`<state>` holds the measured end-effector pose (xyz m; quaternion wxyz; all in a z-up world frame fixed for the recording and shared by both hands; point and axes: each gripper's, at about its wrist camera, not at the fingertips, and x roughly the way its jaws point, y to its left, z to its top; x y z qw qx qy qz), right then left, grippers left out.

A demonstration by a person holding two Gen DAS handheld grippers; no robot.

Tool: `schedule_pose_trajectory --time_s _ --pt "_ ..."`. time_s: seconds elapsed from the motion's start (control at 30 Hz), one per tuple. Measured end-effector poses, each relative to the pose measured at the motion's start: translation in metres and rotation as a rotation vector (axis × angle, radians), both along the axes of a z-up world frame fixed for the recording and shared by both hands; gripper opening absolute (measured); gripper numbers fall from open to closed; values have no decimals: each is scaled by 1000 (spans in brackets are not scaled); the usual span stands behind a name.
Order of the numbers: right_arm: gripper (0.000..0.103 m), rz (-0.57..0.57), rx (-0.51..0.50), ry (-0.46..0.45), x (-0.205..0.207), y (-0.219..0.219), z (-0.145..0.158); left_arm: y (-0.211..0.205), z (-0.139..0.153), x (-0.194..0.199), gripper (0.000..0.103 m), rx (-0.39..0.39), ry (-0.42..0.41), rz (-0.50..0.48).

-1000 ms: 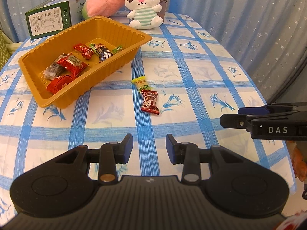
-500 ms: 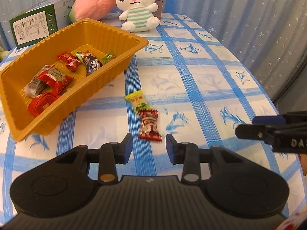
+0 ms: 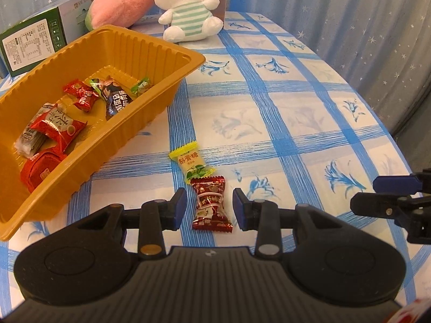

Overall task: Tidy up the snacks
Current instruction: 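Grasp the brown-red candy packet with the left gripper, then grasp the small yellow-green candy with the right gripper while the left gripper holds the brown packet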

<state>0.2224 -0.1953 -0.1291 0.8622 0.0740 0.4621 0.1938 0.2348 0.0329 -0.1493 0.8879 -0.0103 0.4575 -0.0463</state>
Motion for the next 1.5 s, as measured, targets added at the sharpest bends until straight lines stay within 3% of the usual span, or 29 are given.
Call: schedule_pose_trajectory --time_s 0.13,0.27,0.6,1.17,1.5 --pt "57 -4 0 6 2 0 -2 0 -6 5 32 7 16 -2" --pt "57 -5 -2 11 5 0 -3 0 -7 6 19 5 14 -5" --pt "57 23 4 6 14 8 -5 9 0 -5 18 3 -3 5" --pt "56 301 4 -109 48 100 -11 74 11 -53 18 14 20 229" --pt "37 373 -56 -119 69 145 -27 99 13 -75 18 13 23 321"
